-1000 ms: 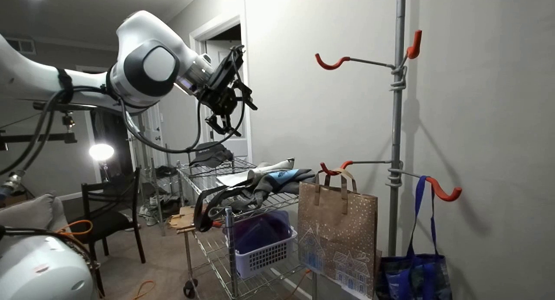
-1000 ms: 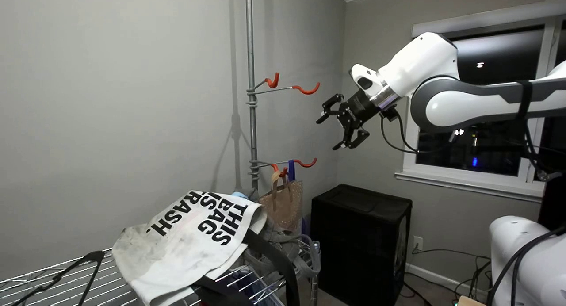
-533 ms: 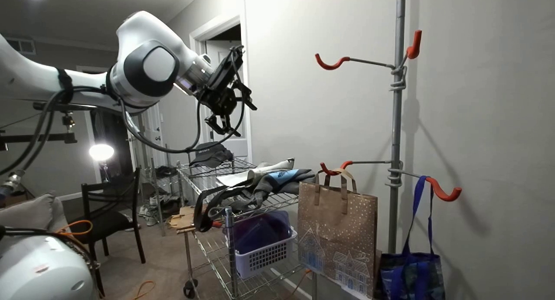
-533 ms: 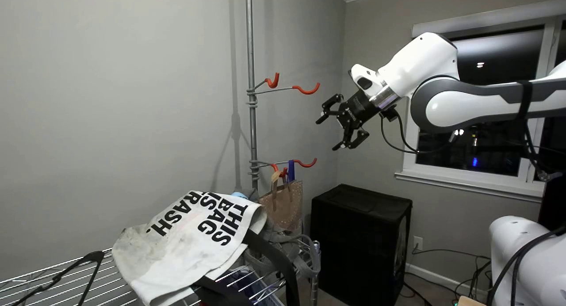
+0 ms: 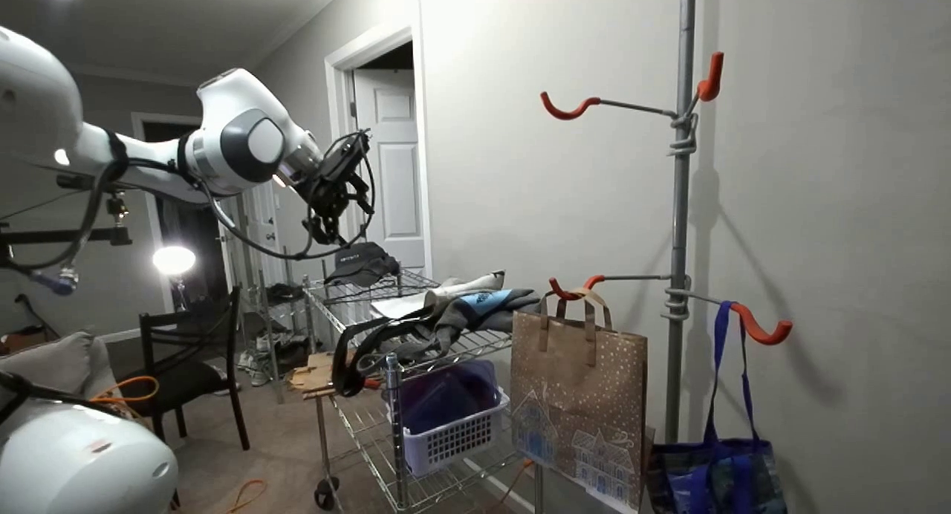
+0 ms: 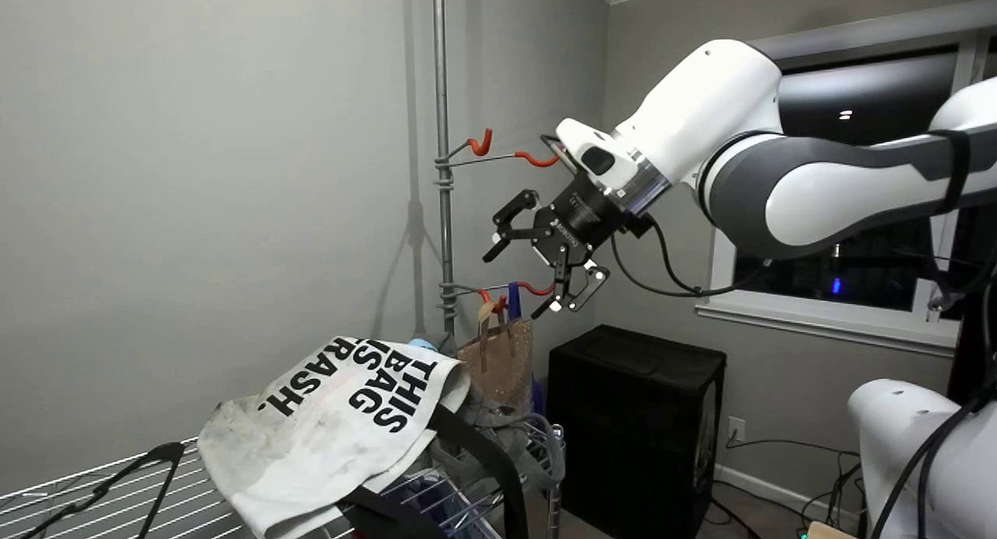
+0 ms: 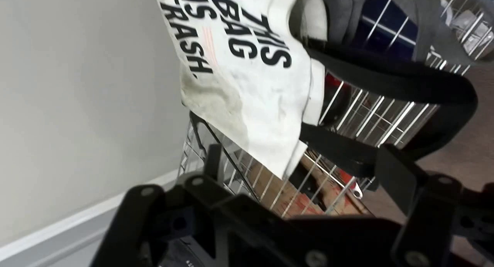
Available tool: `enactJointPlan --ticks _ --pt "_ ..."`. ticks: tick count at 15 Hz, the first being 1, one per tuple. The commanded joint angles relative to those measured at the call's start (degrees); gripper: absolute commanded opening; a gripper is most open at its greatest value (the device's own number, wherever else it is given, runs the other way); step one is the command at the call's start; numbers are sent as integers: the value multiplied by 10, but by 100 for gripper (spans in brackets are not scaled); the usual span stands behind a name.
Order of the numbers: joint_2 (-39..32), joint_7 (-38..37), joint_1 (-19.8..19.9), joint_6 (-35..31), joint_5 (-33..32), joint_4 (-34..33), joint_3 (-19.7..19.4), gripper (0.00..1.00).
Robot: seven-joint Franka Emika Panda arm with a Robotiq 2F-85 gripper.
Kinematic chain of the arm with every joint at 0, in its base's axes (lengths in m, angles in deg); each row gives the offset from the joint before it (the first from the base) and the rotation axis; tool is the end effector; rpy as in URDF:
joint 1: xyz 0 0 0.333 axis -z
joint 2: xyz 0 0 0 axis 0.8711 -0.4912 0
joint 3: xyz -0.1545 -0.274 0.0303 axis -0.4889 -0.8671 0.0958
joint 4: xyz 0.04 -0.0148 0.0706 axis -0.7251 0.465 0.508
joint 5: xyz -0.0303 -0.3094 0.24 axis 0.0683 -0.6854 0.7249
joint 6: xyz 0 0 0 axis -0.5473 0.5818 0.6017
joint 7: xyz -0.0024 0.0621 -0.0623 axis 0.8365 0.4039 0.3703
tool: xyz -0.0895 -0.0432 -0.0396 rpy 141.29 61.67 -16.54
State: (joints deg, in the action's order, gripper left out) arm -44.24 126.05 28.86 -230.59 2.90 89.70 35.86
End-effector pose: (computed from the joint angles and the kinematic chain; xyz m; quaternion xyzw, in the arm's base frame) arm 0.3056 0.2415 0.6200 0.5312 0.7586 0.3210 0.1984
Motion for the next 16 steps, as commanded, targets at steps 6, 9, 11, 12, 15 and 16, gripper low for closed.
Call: enactJointPlan --ticks 6,9,11,12,15,16 --pt "-131 14 18 30 -23 -54 70 100" --pt "-155 79 9 19 -30 -45 66 100" --pt "-171 137 6 6 -30 -41 64 100" --pt "-178 164 6 -2 -29 -40 64 100" --pt "-196 250 6 -24 -24 -32 63 100" --pt "-200 278 8 -29 -26 -28 64 100"
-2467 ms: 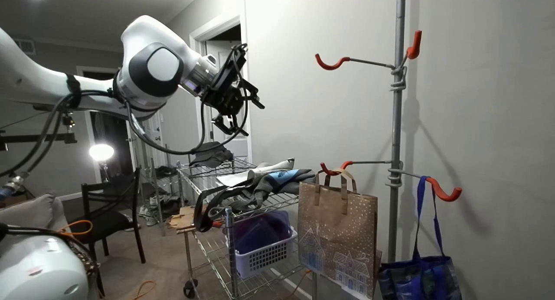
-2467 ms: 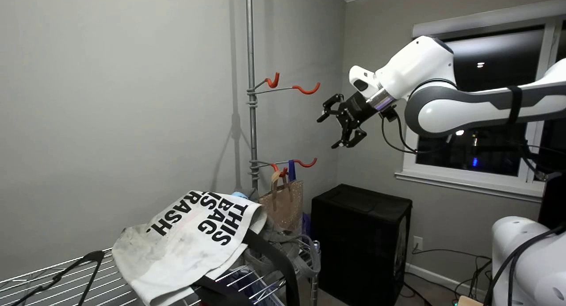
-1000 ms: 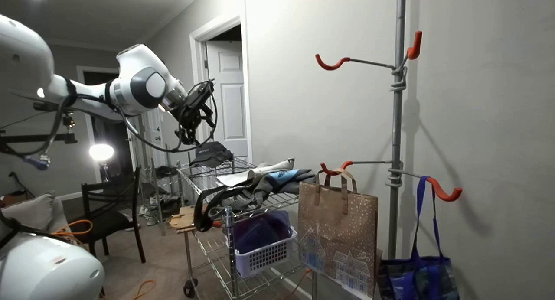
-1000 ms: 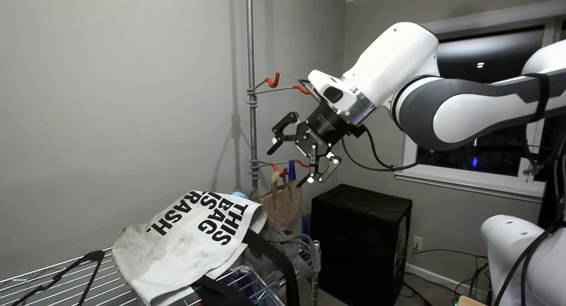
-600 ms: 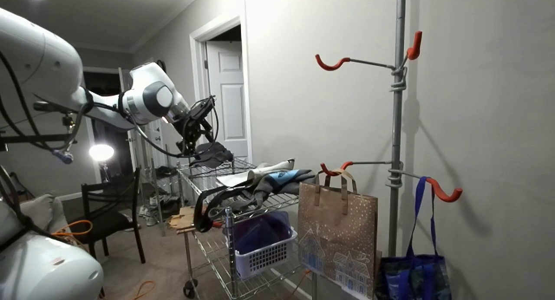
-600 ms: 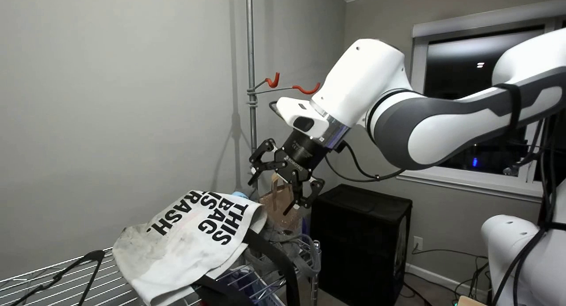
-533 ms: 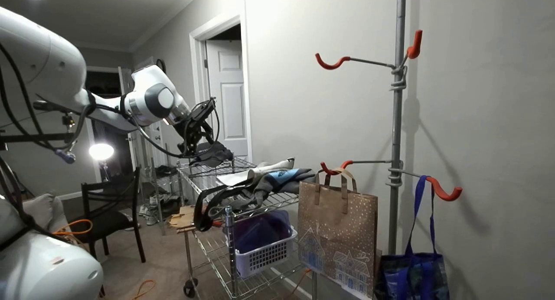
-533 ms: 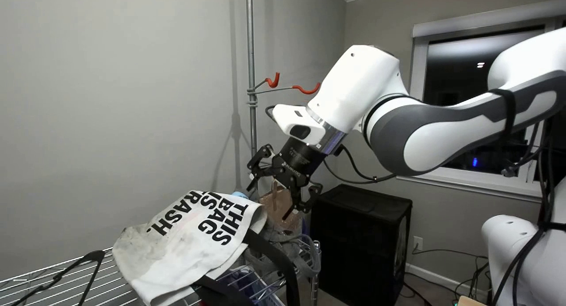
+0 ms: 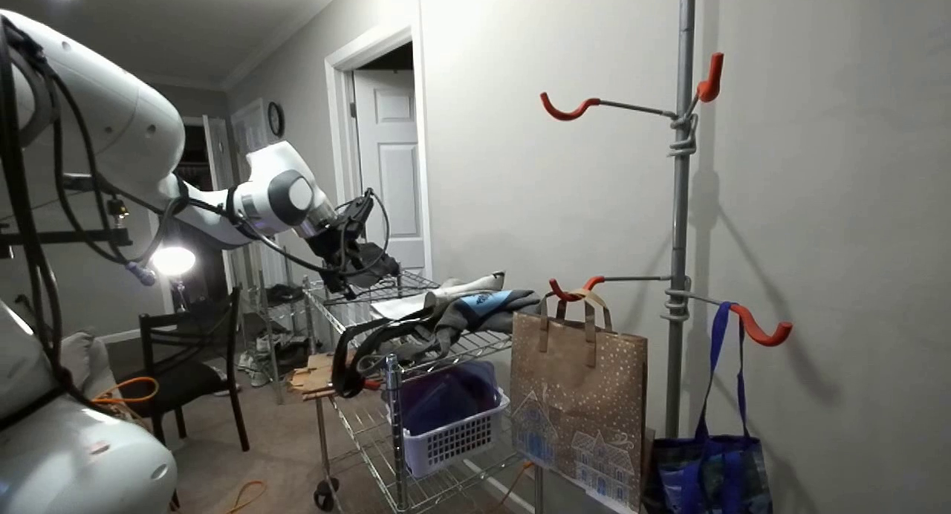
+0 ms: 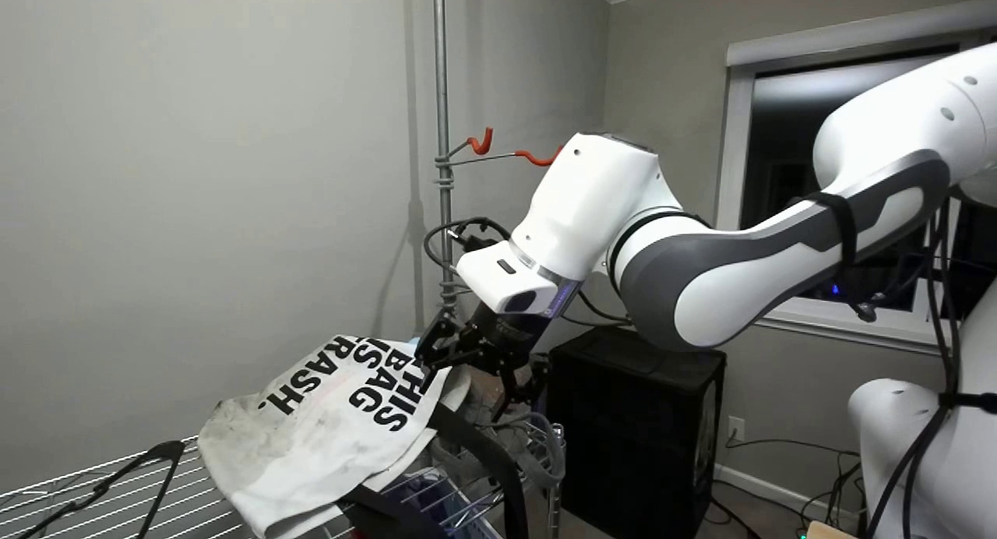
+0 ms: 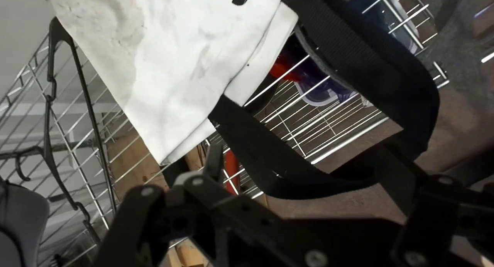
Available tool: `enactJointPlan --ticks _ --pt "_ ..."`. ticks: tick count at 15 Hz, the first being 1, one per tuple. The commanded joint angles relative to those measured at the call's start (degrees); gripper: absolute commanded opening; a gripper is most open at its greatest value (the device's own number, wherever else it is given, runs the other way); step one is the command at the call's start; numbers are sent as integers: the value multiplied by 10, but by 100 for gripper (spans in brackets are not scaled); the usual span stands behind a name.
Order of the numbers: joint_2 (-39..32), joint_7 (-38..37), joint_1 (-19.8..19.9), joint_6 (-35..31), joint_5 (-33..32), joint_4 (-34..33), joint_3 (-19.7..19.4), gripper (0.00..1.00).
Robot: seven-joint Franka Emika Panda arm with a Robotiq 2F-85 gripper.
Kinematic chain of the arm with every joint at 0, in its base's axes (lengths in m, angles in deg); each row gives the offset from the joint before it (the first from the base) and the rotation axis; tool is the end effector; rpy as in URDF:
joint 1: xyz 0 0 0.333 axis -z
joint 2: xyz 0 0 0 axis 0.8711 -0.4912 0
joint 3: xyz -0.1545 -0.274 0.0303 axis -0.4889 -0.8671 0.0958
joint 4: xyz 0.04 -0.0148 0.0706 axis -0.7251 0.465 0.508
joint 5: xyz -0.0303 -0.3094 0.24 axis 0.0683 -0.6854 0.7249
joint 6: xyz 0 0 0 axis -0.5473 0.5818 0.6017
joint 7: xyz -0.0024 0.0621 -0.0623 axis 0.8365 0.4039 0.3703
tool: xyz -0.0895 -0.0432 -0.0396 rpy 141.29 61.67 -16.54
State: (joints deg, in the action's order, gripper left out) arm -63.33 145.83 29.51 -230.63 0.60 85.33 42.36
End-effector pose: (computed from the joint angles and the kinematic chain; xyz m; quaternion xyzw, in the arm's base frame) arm 0.3433 0.3286 0.5130 0.3435 0.9006 0.1732 0.2023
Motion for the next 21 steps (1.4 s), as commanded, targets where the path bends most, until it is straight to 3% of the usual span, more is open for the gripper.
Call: enactJointPlan --ticks 1,6,10,14,21 --pt "-10 107 4 -33 -7 24 -1 100" --pt "5 233 21 -57 -36 82 -2 100" --pt "13 285 50 -109 -96 119 0 100" --pt "8 295 81 -187 -145 142 0 100" --pt "4 282 96 -281 -154 170 -1 100"
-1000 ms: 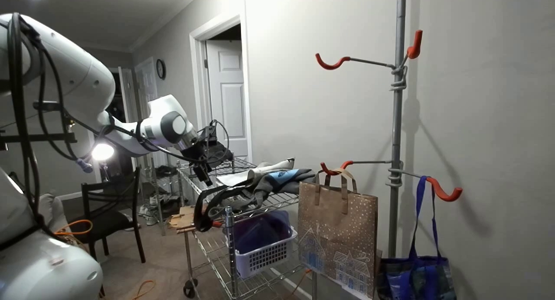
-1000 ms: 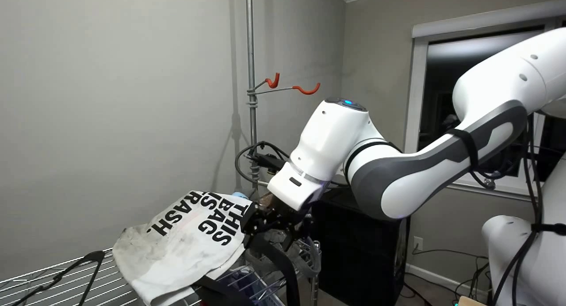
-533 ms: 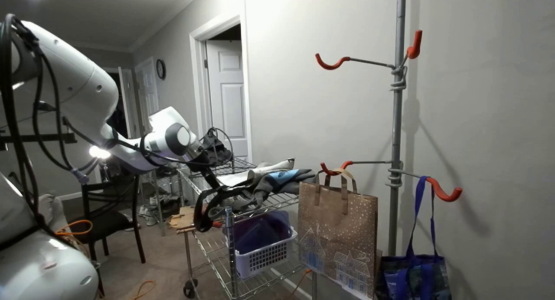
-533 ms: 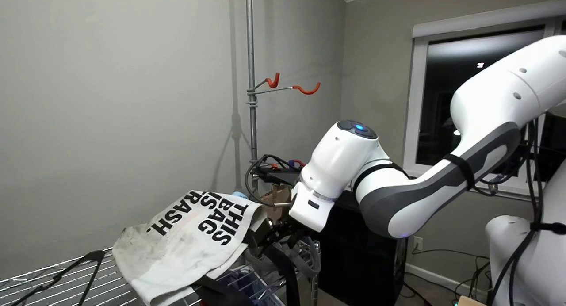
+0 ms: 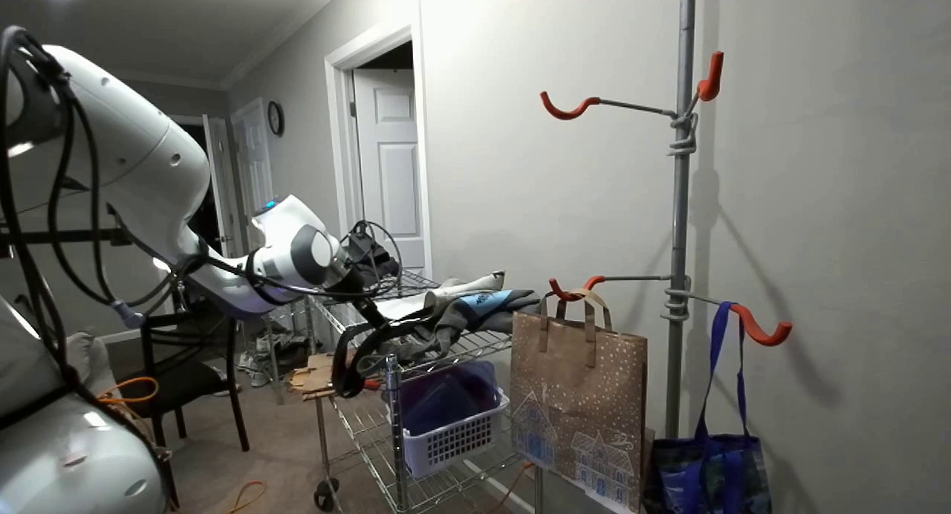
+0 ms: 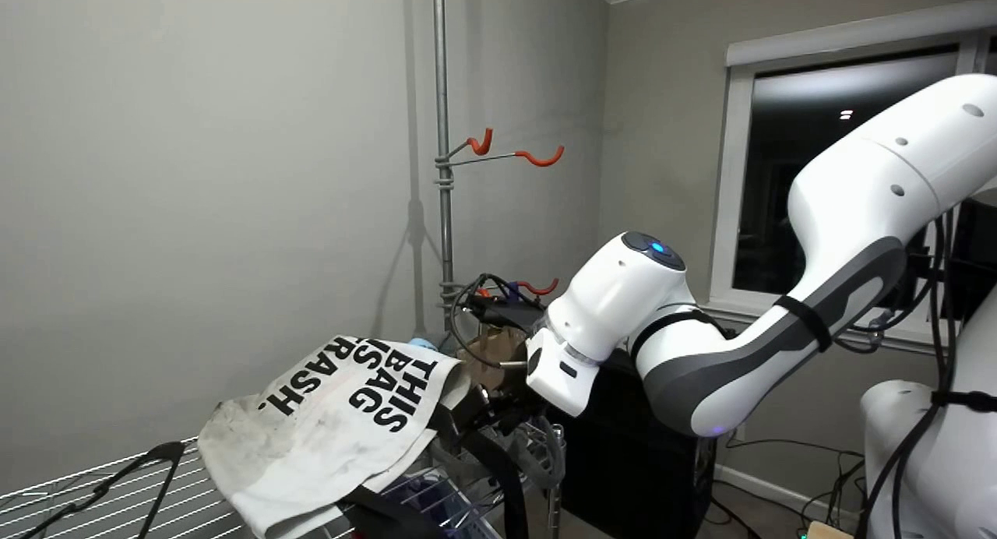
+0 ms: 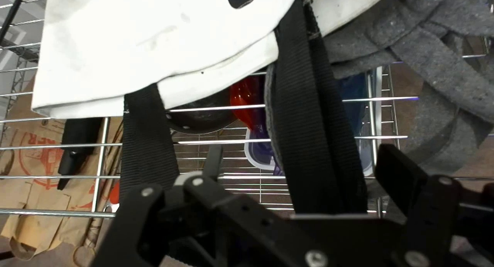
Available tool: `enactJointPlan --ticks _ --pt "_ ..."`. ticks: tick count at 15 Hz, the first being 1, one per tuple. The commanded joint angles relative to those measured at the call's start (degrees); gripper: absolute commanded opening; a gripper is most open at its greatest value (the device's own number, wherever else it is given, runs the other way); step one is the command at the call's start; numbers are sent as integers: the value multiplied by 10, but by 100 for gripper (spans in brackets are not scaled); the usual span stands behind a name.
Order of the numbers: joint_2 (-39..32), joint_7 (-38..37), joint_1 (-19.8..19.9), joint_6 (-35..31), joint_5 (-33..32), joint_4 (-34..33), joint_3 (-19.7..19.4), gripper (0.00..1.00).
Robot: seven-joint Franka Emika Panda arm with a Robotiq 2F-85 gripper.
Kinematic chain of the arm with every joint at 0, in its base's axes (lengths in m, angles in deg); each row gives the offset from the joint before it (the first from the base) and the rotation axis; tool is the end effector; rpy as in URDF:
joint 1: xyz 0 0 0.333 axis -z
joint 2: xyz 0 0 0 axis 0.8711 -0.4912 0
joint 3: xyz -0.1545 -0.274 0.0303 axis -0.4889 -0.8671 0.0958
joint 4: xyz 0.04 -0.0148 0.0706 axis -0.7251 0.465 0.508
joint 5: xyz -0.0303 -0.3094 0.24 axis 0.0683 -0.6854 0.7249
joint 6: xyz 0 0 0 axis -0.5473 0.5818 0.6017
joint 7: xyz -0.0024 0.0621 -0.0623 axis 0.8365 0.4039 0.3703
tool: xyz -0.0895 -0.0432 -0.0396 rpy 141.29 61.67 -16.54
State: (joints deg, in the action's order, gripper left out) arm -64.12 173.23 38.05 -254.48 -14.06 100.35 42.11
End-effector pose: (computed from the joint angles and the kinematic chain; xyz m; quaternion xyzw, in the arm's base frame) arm 0.3503 0.2716 0.4248 0.0520 0.9423 0.1237 0.3066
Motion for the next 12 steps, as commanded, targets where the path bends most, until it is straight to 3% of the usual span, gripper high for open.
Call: enactJointPlan --ticks 1,12 --pt "10 6 13 -51 -9 20 3 100" --pt "-36 -4 18 -111 -6 22 6 100"
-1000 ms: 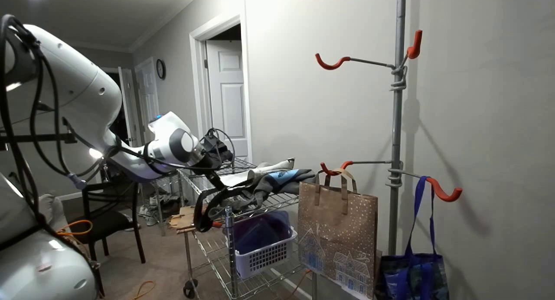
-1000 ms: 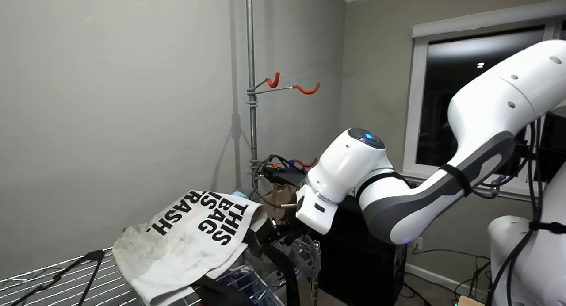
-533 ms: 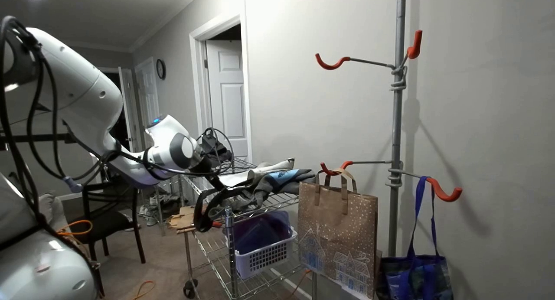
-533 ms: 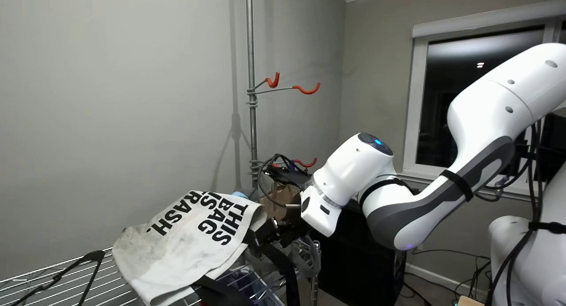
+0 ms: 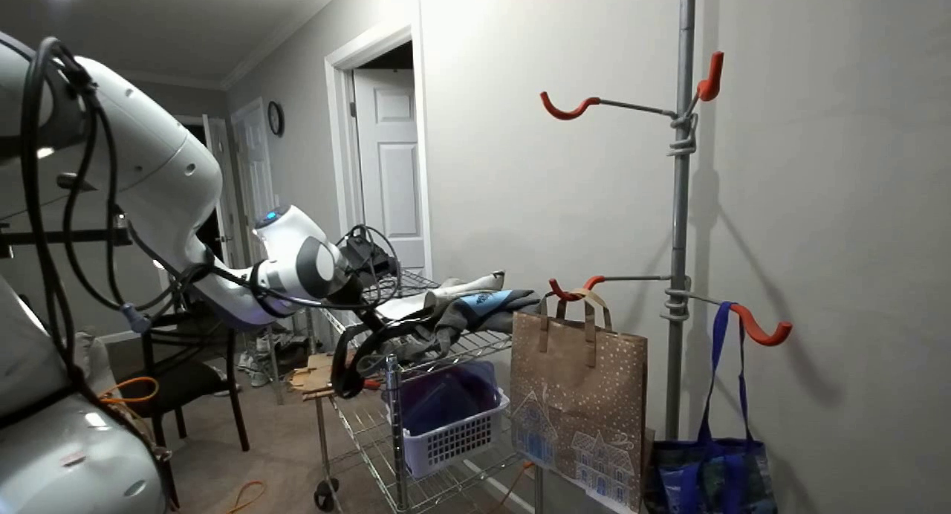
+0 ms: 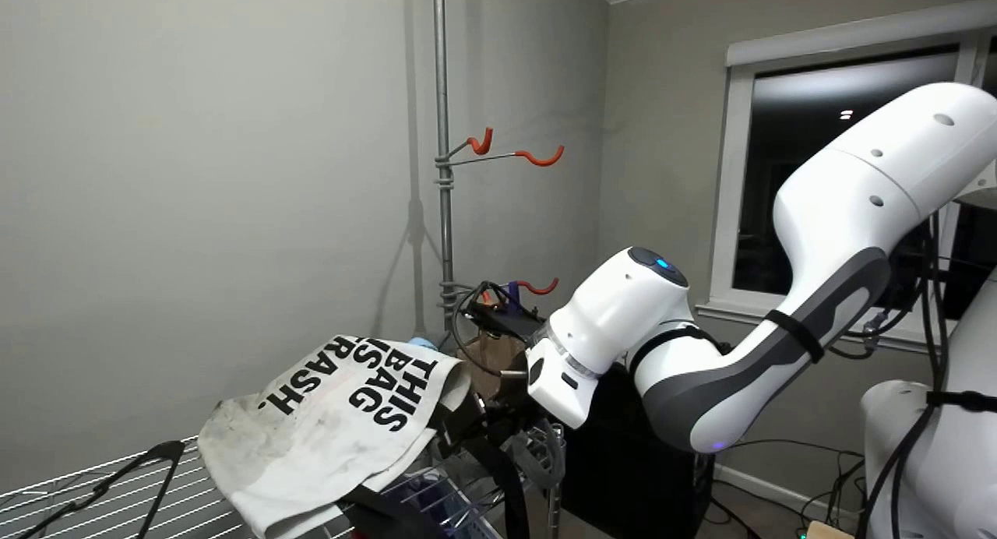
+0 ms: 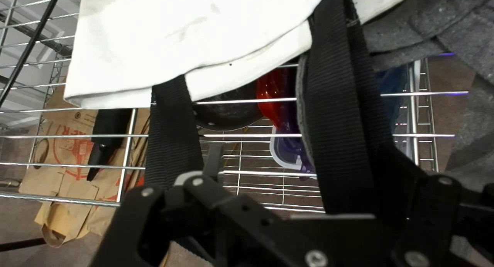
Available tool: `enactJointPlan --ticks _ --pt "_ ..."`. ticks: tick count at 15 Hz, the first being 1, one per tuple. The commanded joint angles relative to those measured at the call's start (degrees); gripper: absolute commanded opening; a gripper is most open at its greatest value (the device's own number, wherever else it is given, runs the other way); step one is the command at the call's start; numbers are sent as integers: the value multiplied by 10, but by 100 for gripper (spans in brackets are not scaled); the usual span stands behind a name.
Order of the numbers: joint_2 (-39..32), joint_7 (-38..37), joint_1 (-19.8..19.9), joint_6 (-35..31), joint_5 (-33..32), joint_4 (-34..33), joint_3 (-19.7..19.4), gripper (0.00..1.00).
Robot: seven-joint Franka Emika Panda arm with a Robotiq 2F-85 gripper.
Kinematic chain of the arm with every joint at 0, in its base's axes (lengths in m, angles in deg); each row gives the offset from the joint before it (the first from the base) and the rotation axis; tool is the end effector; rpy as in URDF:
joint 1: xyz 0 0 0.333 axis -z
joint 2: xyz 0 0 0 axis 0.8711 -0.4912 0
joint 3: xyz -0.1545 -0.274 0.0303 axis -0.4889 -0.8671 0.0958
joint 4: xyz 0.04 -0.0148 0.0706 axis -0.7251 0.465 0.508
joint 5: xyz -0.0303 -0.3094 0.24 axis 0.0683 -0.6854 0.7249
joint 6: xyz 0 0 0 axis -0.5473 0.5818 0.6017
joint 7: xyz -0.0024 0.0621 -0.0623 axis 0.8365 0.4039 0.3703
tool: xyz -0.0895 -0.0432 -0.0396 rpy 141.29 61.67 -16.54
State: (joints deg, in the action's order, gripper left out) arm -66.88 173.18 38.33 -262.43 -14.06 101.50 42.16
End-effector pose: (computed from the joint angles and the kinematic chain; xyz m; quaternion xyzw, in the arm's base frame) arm 0.3492 0.2775 0.4116 0.0394 0.9358 0.1659 0.3084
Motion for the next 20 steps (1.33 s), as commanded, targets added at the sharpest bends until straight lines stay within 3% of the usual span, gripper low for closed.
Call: enactJointPlan --ticks 1,3,4,5,10,15,17,20 --pt "-11 -3 17 -36 -5 11 4 100" --pt "-17 -5 13 -41 4 12 -1 100" --pt "-19 -6 -5 -42 17 12 -13 91" --pt "-23 -5 -23 -45 34 13 -22 73" --pt "-28 10 -144 -53 142 16 -92 39" --pt "-15 20 -233 -41 191 18 -159 7" --pt "-10 20 -255 -37 192 18 -180 1" --pt "-6 16 -274 -34 182 19 -204 0"
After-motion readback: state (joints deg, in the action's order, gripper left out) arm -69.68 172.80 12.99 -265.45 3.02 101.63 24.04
